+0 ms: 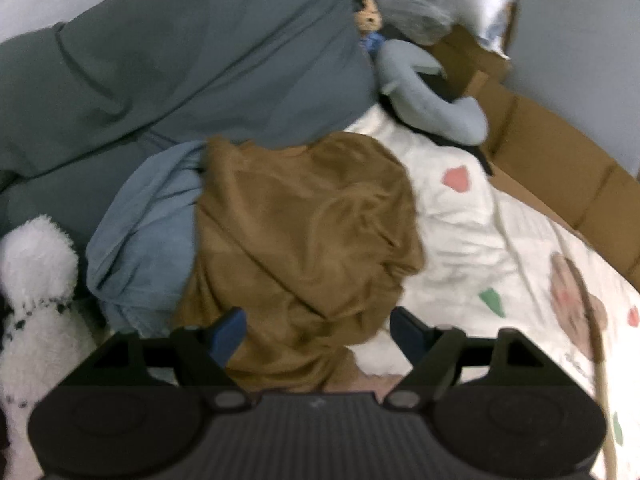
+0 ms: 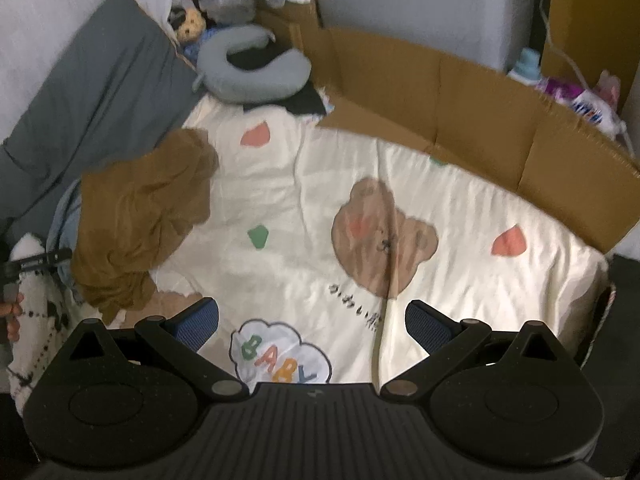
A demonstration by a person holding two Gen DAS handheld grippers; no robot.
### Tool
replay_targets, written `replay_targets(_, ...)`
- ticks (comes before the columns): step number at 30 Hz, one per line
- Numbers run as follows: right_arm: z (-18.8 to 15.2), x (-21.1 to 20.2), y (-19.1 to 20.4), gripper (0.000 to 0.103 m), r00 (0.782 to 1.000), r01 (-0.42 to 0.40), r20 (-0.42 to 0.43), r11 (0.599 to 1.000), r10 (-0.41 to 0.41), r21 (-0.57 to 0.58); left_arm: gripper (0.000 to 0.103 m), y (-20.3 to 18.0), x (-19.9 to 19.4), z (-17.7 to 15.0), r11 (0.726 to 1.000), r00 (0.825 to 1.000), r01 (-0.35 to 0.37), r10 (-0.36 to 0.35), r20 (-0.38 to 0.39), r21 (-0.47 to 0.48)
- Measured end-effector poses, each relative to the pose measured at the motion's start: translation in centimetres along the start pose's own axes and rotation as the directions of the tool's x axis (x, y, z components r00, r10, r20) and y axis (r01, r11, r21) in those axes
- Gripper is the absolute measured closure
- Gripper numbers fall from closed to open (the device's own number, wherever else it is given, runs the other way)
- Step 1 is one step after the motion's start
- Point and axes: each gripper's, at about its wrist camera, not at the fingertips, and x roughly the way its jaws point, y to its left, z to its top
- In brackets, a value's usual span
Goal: Fold clothes
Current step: 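Move the left tool toward the brown T-shirt and close on its fabric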
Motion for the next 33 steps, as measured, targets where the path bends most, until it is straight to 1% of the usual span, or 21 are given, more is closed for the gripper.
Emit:
replay_targets(2,-0.2,0.8,-0.2,0.001,1.0,-0.005,-0.003,1.0,0.005,-0.024,0.022,0.9,0.9,0.1,1.0,1.0,-0.007,0.008,0.006,-0.019)
replay_targets(6,-0.1,2.4,-1.0,0.001,1.0,-0.024,-0.003,1.0,0.024,-0.02,0.022,2.3,2.5,0.4,0.999,0.999,-0.011,0.013,0.033,-0.037)
replay_targets(11,-0.9,4.7,-1.4,0.001,0.999,-0.049,-0.009,0.998,0.049,-0.049,0.022,3.5,4.4,1.1,0.999,0.997,-0.016,0.019,0.072,-0.037)
replay_targets(13,-1.3,5.4,-1.5,0.001,0.997,-0.073,-0.012,0.996,0.072,-0.056,0.024,4.1,5.3,1.7,0.998,0.994,-0.038,0.043,0.1,-0.057)
replay_targets(16,-2.2,6.6,-2.0,0.001,0.995,-0.095,-0.016,0.994,0.095,-0.05,0.024,4.9,7.2,2.8,0.995,0.993,-0.031,0.041,0.109,-0.09)
replay_targets(20,-3.4,7.7,-2.8,0.001,0.996,-0.084,-0.037,0.996,0.083,-0.042,0.024,5.0,9.6,4.3,0.997,0.99,-0.06,0.066,0.127,-0.048)
replay_targets(22,-3.8,8.1,-3.3,0.001,0.996,-0.078,-0.048,0.997,0.077,-0.028,0.024,5.4,10.5,4.8,0.996,0.99,-0.061,0.069,0.125,-0.069)
replay_targets(24,-4.2,8.4,-3.7,0.001,0.996,-0.075,-0.057,0.997,0.074,-0.018,0.024,5.6,11.5,5.0,0.994,0.989,-0.078,0.086,0.117,-0.079)
replay_targets(27,-4.6,8.8,-3.8,0.001,0.996,-0.067,-0.067,0.998,0.065,-0.02,0.029,5.8,12.9,5.2,0.99,0.988,-0.102,0.112,0.106,-0.093)
replay_targets(29,-4.7,8.9,-3.8,0.001,0.996,-0.066,-0.069,0.998,0.064,-0.024,0.029,5.9,13.5,5.1,0.991,0.99,-0.095,0.104,0.095,-0.097)
replay_targets(30,-4.8,9.0,-3.8,0.001,0.996,-0.066,-0.07,0.997,0.064,-0.025,0.031,6.0,13.7,5.1,0.991,0.991,-0.091,0.1,0.09,-0.099)
replay_targets(31,-4.9,9.1,-3.9,0.001,0.995,-0.063,-0.074,0.998,0.061,-0.024,0.038,6.0,14.0,5.0,0.991,0.992,-0.088,0.097,0.085,-0.101)
replay_targets(32,-5.0,9.2,-4.0,0.001,0.995,-0.06,-0.078,0.998,0.058,-0.022,0.049,6.1,14.3,5.0,0.991,0.992,-0.084,0.093,0.08,-0.103)
replay_targets(33,-5.1,9.2,-4.0,0.001,0.995,-0.057,-0.083,0.998,0.055,-0.021,0.056,6.1,14.5,4.9,0.991,0.993,-0.081,0.089,0.076,-0.105)
